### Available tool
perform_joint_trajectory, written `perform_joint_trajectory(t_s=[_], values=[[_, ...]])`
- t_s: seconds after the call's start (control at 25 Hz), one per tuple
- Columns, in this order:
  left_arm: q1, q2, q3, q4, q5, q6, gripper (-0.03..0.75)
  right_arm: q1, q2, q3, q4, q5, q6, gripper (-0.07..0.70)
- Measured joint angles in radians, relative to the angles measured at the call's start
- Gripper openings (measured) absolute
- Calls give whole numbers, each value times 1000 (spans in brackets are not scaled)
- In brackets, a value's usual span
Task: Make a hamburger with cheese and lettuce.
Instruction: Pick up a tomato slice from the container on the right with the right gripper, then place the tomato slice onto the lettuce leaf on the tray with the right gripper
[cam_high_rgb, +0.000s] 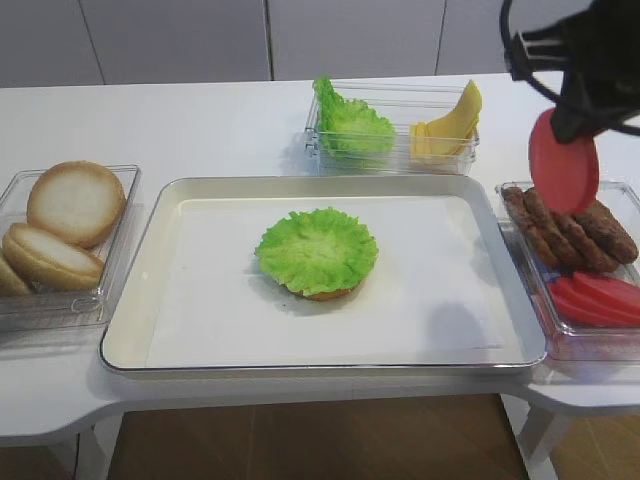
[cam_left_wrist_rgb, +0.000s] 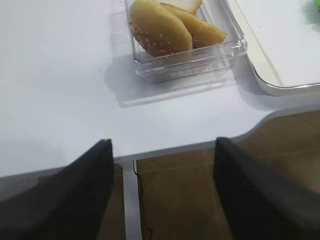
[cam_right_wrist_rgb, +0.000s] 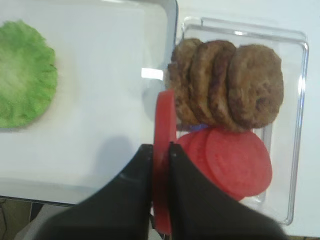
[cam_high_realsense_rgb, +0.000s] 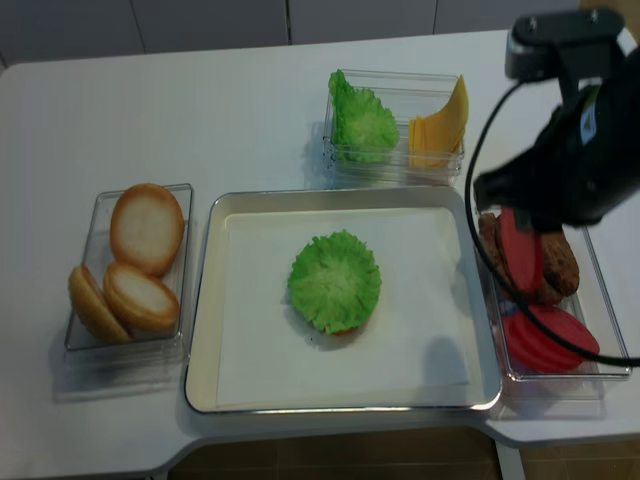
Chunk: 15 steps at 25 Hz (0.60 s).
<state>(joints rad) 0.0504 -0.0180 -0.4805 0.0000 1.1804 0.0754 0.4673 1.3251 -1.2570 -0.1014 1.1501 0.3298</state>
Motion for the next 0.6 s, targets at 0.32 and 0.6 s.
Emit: perform_joint_trajectory(t_s=[0.32, 0.6], values=[[0, 0, 0, 0, 0, 0, 468, 18, 70, -119, 52, 6, -77, 73], [0, 0, 0, 0, 0, 0, 468, 124, 238, -207, 38, -26, -101, 73]])
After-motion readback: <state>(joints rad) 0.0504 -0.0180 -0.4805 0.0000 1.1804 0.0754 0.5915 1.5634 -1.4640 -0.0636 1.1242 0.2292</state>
